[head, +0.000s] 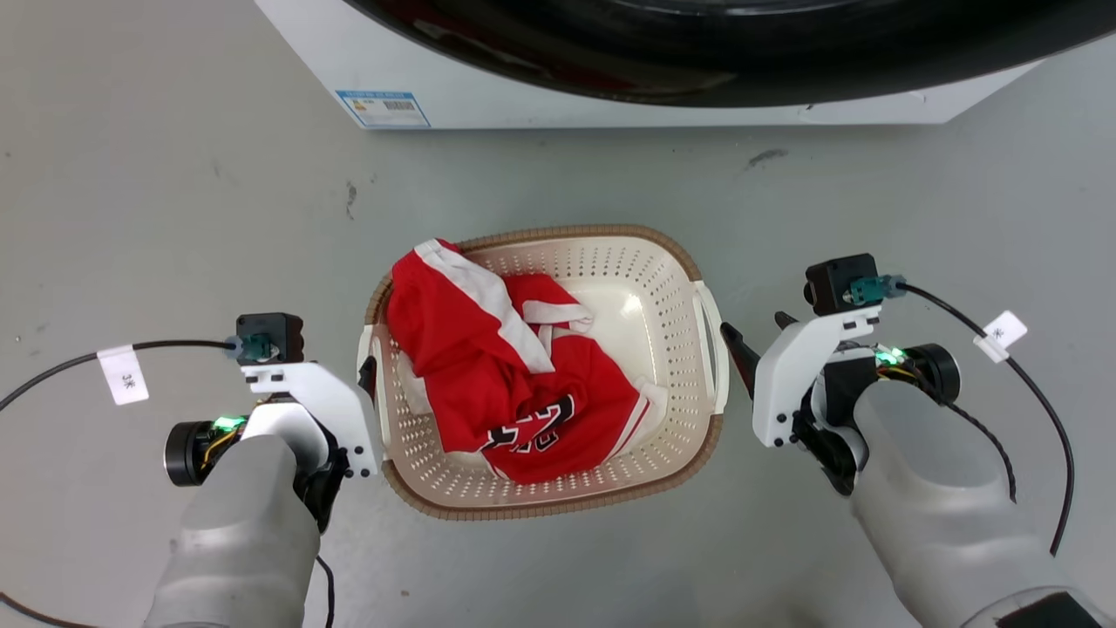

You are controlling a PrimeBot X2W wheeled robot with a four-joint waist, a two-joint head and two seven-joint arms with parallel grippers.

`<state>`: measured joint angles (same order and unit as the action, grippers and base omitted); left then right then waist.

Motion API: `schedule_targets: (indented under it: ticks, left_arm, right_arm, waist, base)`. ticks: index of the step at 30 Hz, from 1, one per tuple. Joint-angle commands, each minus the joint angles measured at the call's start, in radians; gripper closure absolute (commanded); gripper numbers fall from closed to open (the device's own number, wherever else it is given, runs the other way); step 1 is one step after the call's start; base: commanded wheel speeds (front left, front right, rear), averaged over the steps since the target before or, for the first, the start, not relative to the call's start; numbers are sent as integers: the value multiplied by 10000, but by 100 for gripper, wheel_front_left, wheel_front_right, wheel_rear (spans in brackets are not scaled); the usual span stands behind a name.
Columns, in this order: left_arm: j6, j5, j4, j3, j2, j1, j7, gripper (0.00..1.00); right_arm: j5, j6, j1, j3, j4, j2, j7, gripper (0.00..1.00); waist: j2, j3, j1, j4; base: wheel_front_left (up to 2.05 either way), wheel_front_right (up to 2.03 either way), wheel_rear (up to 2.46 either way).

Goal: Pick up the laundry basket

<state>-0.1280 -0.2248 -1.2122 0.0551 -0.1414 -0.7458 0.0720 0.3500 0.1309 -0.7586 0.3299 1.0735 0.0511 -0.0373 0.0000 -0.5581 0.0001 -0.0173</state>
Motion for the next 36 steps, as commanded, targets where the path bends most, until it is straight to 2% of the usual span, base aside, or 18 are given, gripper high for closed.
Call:
schedule_targets:
  ticks: [1, 8, 17, 27, 36]
  left_arm:
    - [-17, -93, -117, 32, -20, -182, -139, 0]
    - [-30, -534, -322, 451, 35, -575, -755, 0]
    - [-31, -964, -425, 778, -192, -1077, -1214, 0]
    - [-32, -1170, -518, 1039, -241, -1765, -1357, 0]
    - [-32, -1344, -594, 1242, -173, -2174, -1503, 0]
  right_arm:
    - [192, -3, -291, 162, 166, -15, -55, 0]
    - [881, -3, -1041, 926, 677, -15, -294, 0]
    - [1584, -3, -1818, 1619, 1140, -15, -505, 0]
    - [1788, -3, -2412, 2216, 1693, -13, -620, 0]
    - [1950, -3, -2692, 2335, 2016, -10, -683, 0]
  waist:
    - [0, -226, -1, 0]
    - [0, -878, -1, 29]
    - [0, -1679, -1, 86]
    - [0, -2533, -1, 168]
    - [0, -3017, -1, 316]
  base:
    - [0, 0, 0]
    - [0, 0, 0]
    - [0, 0, 0]
    - [0, 0, 0]
    - [0, 0, 0]
